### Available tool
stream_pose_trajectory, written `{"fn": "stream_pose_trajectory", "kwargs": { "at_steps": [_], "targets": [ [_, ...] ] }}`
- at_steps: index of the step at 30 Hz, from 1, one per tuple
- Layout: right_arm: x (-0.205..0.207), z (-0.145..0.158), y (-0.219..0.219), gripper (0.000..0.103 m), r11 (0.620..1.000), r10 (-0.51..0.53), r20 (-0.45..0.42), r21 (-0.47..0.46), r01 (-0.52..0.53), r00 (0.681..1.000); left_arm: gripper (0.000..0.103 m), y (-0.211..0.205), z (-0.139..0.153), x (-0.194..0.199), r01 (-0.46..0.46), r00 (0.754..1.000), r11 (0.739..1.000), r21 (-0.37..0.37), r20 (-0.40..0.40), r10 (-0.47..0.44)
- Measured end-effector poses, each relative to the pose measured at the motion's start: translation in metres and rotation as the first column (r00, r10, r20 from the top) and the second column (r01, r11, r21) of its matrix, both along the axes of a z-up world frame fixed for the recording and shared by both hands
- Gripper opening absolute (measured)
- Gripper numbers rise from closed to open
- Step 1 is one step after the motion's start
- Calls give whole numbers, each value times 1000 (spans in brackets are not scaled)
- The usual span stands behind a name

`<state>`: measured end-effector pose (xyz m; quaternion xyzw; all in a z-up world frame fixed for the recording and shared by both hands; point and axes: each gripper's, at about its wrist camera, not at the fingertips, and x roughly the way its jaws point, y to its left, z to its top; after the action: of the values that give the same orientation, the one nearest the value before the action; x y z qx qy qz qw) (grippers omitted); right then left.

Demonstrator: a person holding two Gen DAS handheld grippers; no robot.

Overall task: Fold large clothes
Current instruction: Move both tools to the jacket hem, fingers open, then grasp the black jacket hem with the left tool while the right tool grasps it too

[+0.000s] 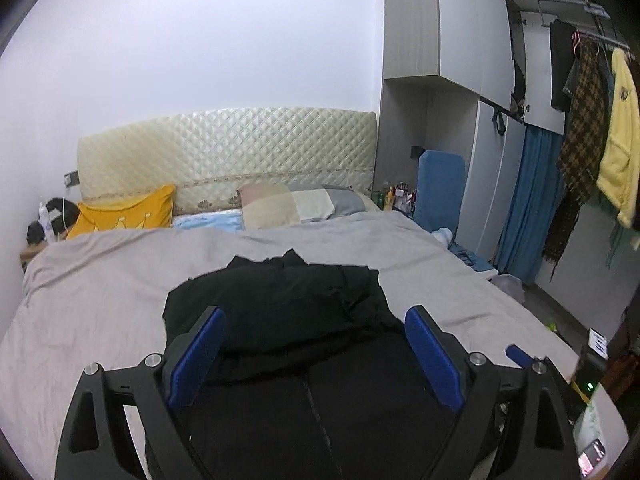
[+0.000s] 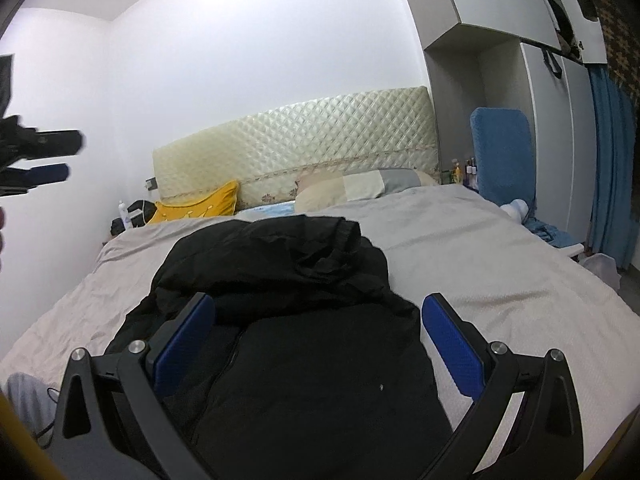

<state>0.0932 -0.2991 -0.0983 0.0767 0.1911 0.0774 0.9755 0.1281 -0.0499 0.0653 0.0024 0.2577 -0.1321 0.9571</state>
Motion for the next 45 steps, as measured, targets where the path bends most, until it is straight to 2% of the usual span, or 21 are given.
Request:
{"fn": "stream_pose_trajectory", "kwargs": {
  "at_steps": [4,11,14,21,25,28,31,33,34,36,40,43,45],
  "targets": [
    [-15,4,10,103,997,-12,-1,-70,12,1000,91,26,-11,-23,-22,1000,1000,-13,-5,22],
    [-25,0,12,103,999,-2,-66,-36,-1,998,91,92,-63,-33,-102,989,991,-88,-119,91],
    [-25,-5,20,103,998,14,-100,-58,-20,995,91,114,-88,-31,-134,978,987,-87,-170,118],
    [-18,-17,39,103,989,125,-176,-55,-136,976,91,169,-150,-27,-206,930,976,-72,-326,172],
    [-5,-26,39,103,983,173,-259,-15,-182,950,91,194,-175,-22,-228,892,970,-82,-416,175],
    [15,-38,29,103,986,160,-366,13,-167,917,91,217,-193,-14,-262,843,959,-110,-510,172],
    [34,-57,14,103,989,136,-481,17,-146,866,91,233,-209,-7,-287,800,943,-166,-584,140],
    [45,-75,-1,103,991,120,-561,20,-131,819,91,240,-226,-1,-309,751,933,-182,-650,122],
    [48,-81,-7,103,992,115,-580,31,-119,806,91,240,-234,2,-318,722,928,-194,-684,105],
    [55,-100,-29,103,989,136,-632,134,-65,763,91,243,-247,10,-337,668,919,-204,-740,81],
    [61,-127,-55,103,984,101,-709,175,36,698,91,239,-260,17,-359,605,921,-152,-789,105],
    [61,-143,-69,103,971,98,-740,218,101,665,91,233,-277,24,-363,517,928,-80,-846,129],
    [58,-151,-72,103,964,75,-758,222,147,648,91,223,-283,27,-339,499,939,-63,-858,123]
  ]
}}
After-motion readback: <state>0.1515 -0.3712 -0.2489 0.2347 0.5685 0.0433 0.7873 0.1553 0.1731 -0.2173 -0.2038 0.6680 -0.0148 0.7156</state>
